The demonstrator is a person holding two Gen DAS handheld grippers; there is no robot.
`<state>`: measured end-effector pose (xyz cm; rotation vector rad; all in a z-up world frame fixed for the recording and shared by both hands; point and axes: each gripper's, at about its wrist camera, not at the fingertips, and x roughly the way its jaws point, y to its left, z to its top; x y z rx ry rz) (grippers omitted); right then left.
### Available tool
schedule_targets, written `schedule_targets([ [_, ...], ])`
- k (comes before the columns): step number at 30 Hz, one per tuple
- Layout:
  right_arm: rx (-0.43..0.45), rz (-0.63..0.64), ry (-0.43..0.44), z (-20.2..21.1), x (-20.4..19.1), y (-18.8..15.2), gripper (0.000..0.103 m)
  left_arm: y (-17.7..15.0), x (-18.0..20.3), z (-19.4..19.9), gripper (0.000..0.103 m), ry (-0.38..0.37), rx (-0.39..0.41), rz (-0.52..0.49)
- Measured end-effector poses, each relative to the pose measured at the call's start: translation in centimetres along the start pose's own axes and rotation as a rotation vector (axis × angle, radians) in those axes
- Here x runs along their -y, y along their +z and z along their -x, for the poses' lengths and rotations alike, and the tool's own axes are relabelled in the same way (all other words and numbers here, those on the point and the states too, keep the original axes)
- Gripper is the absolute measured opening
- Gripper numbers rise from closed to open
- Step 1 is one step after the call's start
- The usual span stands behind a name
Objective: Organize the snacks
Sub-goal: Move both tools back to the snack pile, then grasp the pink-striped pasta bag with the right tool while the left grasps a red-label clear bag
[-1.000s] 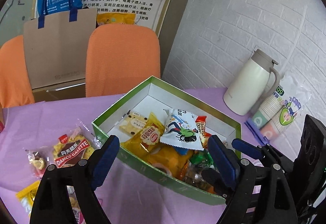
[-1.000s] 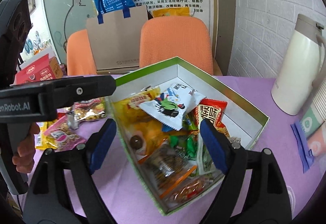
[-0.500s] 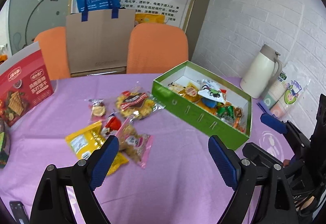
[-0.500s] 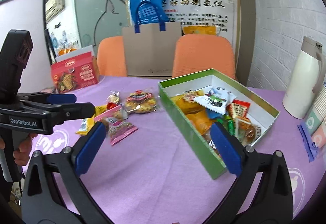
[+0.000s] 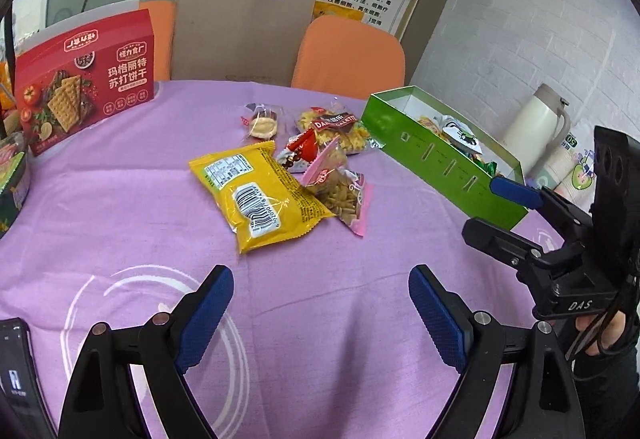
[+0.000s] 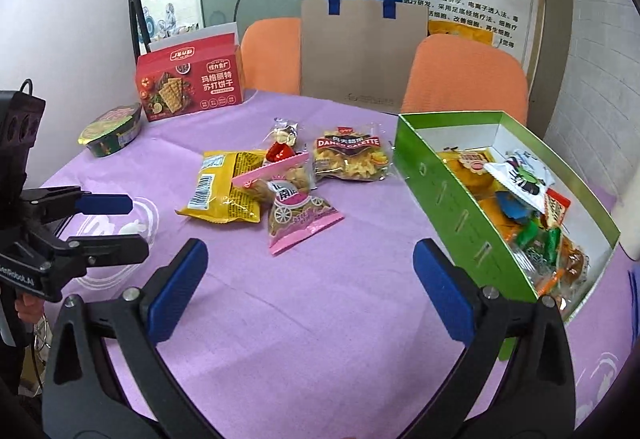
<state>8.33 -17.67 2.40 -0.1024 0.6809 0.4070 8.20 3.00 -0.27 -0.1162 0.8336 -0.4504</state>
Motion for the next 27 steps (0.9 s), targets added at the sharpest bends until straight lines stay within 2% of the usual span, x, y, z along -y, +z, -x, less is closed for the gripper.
schedule_targets([
  [7, -0.084, 0.032, 0.029, -5.0, -0.7, 1.2, 0.102, 0.6, -2.2, 0.6, 0.091, -0.027, 0.027, 0.027],
  [12, -0.137, -0.007, 0.044, -8.3, 0.0, 1.8, 0.102, 1.0, -3.7, 0.5, 0.091, -0.039, 0.034, 0.054],
  [15, -0.151, -0.012, 0.039, -9.6, 0.0, 2.1, 0.095, 1.5, -4.0, -0.2, 0.09, -0.038, 0.024, 0.056],
  [18, -0.159, -0.01, 0.032, -10.4, -0.2, 2.4, 0.079, 2.0, -3.9, -0.7, 0.088, -0.041, 0.018, 0.051],
  [19, -0.165, -0.007, 0.027, -10.6, -0.2, 2.4, 0.069, 2.1, -3.7, -0.8, 0.088, -0.044, 0.017, 0.047],
  [20, -0.173, -0.005, 0.023, -10.7, -0.2, 2.3, 0.054, 2.2, -3.5, -1.0, 0.085, -0.048, 0.015, 0.042],
  [23, -0.181, -0.012, 0.037, -10.5, 0.1, 2.0, 0.032, 2.4, -2.9, -1.3, 0.083, -0.052, 0.009, 0.025],
  [25, -0.177, -0.012, 0.05, -9.9, 0.2, 1.6, 0.026, 2.4, -2.5, -1.5, 0.08, -0.059, 0.003, 0.016],
  [27, -0.18, 0.003, 0.061, -9.1, 0.1, 1.2, 0.024, 2.3, -2.1, -1.7, 0.078, -0.071, -0.008, 0.008],
])
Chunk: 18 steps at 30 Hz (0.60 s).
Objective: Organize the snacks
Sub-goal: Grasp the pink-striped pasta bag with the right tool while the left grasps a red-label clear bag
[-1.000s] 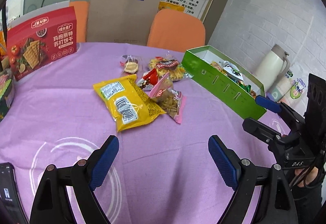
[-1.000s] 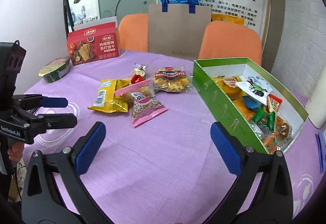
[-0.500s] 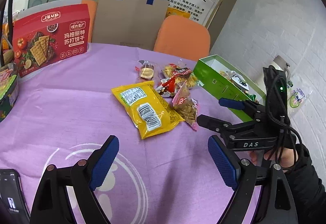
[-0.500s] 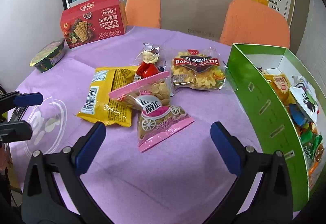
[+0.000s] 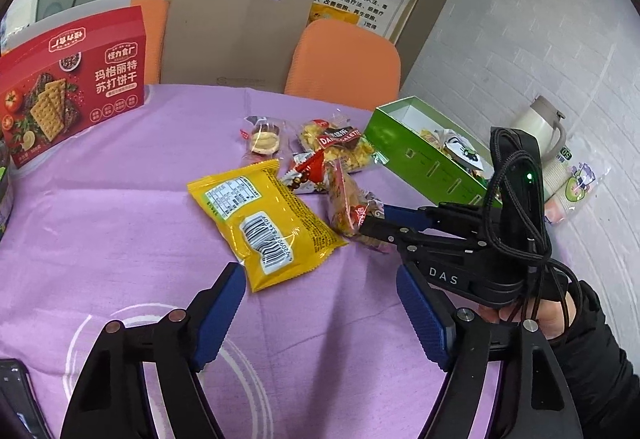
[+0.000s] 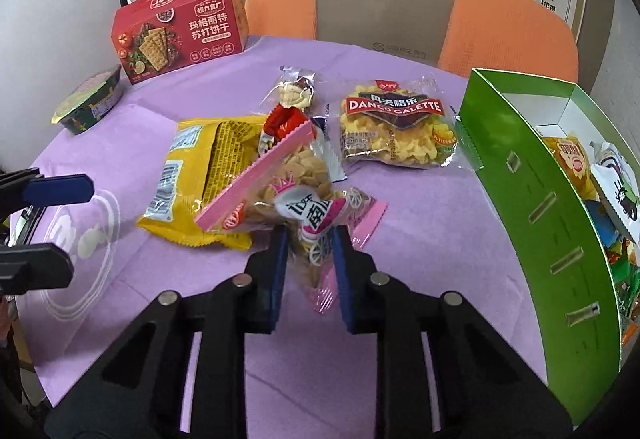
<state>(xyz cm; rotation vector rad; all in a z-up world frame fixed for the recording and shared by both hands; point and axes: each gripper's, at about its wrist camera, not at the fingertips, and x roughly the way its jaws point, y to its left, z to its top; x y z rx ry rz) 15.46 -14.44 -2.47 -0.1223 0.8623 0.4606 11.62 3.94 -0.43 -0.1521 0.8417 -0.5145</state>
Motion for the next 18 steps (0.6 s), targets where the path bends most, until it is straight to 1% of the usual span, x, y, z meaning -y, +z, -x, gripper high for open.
schedule_targets([
  [4, 0.01, 0.014, 0.025, 2.3, -0.3, -2.5, 0.023, -0.8, 1.3, -0.4, 0.074, -0.038, -0.031, -0.03],
  [6, 0.02, 0.009, 0.047, 3.9, -0.5, -4.0, 0.023, -1.3, 2.2, -0.6, 0.07, -0.057, -0.047, -0.045],
  [8, 0.031, 0.003, 0.063, 5.4, -0.7, -5.6, 0.024, -1.7, 2.8, -0.9, 0.069, -0.079, -0.063, -0.054],
  [9, 0.042, 0.0, 0.068, 6.0, -0.7, -6.2, 0.024, -1.9, 3.3, -1.1, 0.069, -0.09, -0.068, -0.064],
  [10, 0.048, -0.004, 0.065, 6.5, -0.8, -6.7, 0.03, -1.9, 3.7, -1.4, 0.069, -0.09, -0.072, -0.076],
  [11, 0.048, -0.008, 0.055, 6.8, -0.7, -6.9, 0.04, -1.6, 4.0, -1.8, 0.069, -0.073, -0.074, -0.079],
  [12, 0.053, -0.012, 0.047, 7.0, -0.6, -6.9, 0.044, -1.3, 4.2, -2.1, 0.069, -0.059, -0.078, -0.076],
  [13, 0.061, -0.018, 0.039, 7.1, -0.5, -6.8, 0.048, -0.8, 4.3, -2.3, 0.069, -0.066, -0.075, -0.071],
  [14, 0.065, -0.026, 0.033, 7.2, -0.3, -6.5, 0.048, -0.3, 4.4, -2.4, 0.069, -0.071, -0.068, -0.067],
  [16, 0.067, -0.052, 0.034, 6.9, 0.0, -5.8, 0.048, 0.8, 4.6, -2.5, 0.068, -0.042, -0.051, -0.077],
  [18, 0.065, -0.083, 0.046, 6.1, 0.3, -5.0, 0.048, 1.8, 4.4, -3.0, 0.061, -0.03, -0.052, -0.078],
])
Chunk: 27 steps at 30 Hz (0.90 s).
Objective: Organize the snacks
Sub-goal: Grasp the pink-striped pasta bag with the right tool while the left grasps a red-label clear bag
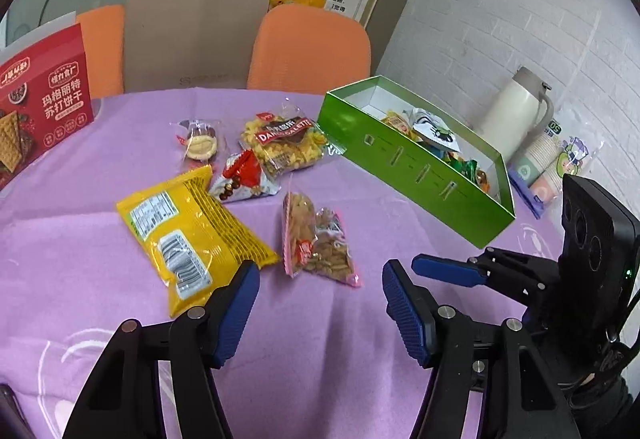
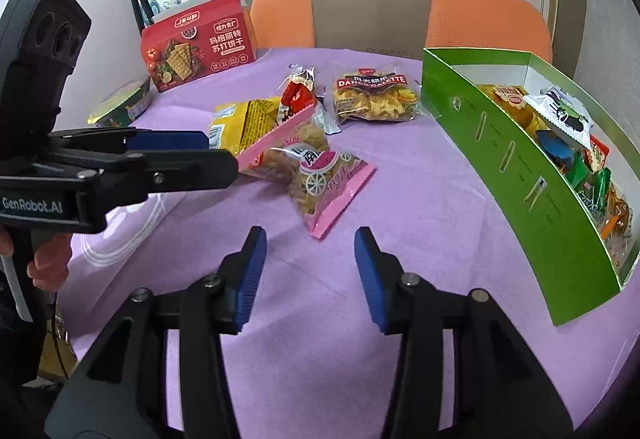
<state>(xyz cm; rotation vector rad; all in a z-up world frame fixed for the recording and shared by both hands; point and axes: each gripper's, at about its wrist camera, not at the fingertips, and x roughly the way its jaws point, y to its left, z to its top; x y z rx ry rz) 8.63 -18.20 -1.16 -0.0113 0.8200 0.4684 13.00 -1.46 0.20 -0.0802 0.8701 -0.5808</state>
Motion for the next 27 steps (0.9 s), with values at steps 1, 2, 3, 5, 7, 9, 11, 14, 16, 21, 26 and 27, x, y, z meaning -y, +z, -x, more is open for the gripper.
schedule_targets([
  [1, -0.004, -0.02, 0.011, -0.5, 0.2, 0.2, 0.048, 0.4, -0.3, -0.4, 0.058, -0.003, -0.009, 0.007],
  [2, -0.01, -0.036, 0.018, -1.0, 0.3, 0.5, 0.048, 0.7, -0.5, -0.8, 0.052, -0.004, -0.021, 0.01],
  [3, -0.018, -0.057, 0.023, -1.6, 0.5, 0.7, 0.048, 1.0, -0.7, -1.3, 0.048, -0.005, -0.033, 0.012],
  [5, -0.026, -0.083, 0.031, -2.5, 0.7, 0.9, 0.048, 1.3, -1.0, -2.3, 0.044, -0.01, -0.056, 0.015],
  [7, -0.03, -0.095, 0.036, -3.2, 0.7, 1.1, 0.048, 1.4, -1.2, -3.0, 0.042, -0.018, -0.07, 0.013],
  [9, -0.036, -0.096, 0.038, -3.8, 0.8, 1.4, 0.048, 1.4, -1.3, -3.5, 0.038, -0.025, -0.081, 0.007],
  [11, -0.041, -0.098, 0.035, -4.3, 0.9, 1.6, 0.048, 1.3, -1.4, -4.0, 0.035, -0.027, -0.09, 0.0],
  [14, -0.048, -0.111, 0.034, -5.1, 1.2, 1.9, 0.048, 1.3, -1.6, -4.9, 0.029, -0.035, -0.113, 0.004],
  [16, -0.055, -0.119, 0.035, -5.5, 1.3, 2.0, 0.047, 1.2, -1.7, -5.2, 0.025, -0.035, -0.119, 0.005],
  [21, -0.043, -0.12, 0.029, -5.5, 1.5, 1.9, 0.02, 1.1, -1.8, -5.3, 0.018, -0.039, -0.126, 0.007],
  [26, -0.011, -0.077, 0.005, -3.8, 0.5, 1.5, 0.015, 1.0, -0.8, -4.2, 0.017, -0.033, -0.108, 0.009],
  [27, -0.002, -0.078, 0.005, -3.3, 0.5, 1.5, 0.015, 1.0, -0.6, -3.8, 0.017, -0.037, -0.102, 0.009],
])
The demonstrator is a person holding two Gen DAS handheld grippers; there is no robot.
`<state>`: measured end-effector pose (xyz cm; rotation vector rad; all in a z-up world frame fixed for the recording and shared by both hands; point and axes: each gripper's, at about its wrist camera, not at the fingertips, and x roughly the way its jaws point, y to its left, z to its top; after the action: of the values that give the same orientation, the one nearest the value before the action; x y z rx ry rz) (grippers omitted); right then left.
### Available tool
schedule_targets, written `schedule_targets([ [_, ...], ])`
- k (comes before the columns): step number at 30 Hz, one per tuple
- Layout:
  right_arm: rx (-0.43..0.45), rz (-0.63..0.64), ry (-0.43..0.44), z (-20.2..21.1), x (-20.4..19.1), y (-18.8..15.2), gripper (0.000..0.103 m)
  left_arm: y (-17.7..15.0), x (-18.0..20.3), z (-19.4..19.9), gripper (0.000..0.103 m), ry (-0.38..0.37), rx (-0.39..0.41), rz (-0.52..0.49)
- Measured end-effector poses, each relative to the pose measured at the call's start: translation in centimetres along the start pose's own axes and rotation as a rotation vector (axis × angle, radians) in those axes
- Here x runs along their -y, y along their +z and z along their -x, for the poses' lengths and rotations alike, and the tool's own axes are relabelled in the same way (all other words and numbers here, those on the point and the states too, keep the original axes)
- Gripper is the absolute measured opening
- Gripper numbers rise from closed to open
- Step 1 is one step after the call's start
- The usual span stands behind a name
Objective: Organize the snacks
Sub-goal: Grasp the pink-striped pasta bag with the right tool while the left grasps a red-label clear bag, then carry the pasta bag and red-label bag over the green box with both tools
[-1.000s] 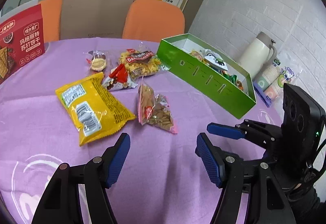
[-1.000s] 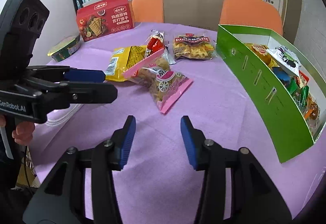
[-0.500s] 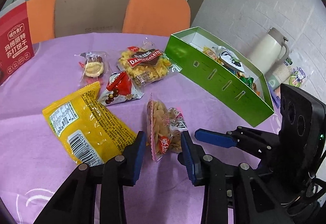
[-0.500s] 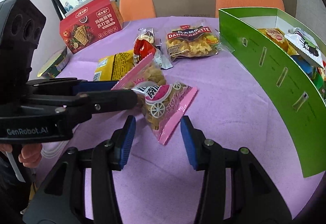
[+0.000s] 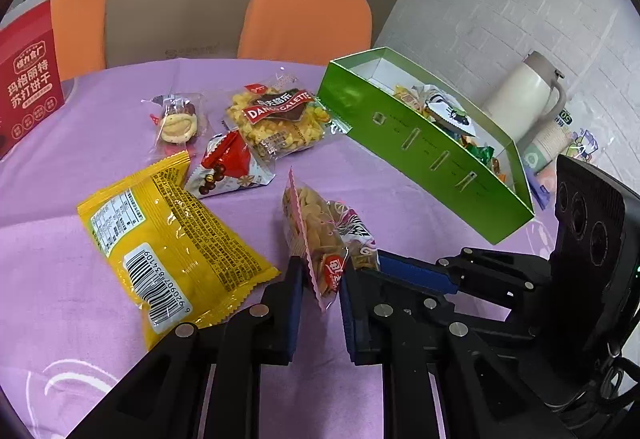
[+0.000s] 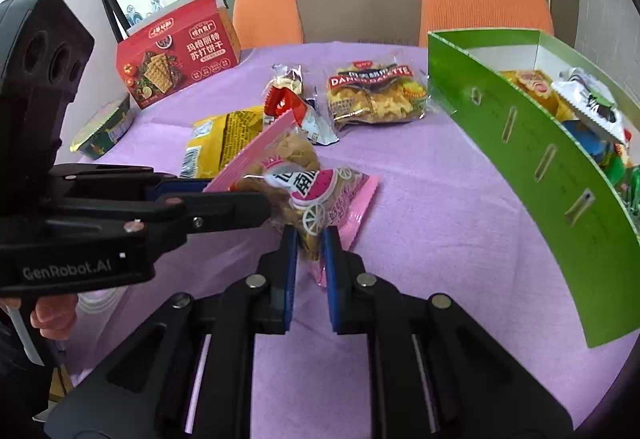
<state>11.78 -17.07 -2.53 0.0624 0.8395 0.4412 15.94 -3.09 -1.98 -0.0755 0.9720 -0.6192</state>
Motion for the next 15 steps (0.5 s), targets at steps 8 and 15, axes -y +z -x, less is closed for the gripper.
schedule_targets([
  [8, 0.145, -0.034, -0.029, 5.9, 1.0, 0.3, 0.015, 1.8, 4.8, 3.3, 0.017, -0.023, 0.079, -0.08],
  [15, 0.248, -0.101, -0.087, 10.9, 4.7, 0.4, 0.013, 5.0, 10.5, 2.7, 0.013, -0.076, 0.106, -0.158],
])
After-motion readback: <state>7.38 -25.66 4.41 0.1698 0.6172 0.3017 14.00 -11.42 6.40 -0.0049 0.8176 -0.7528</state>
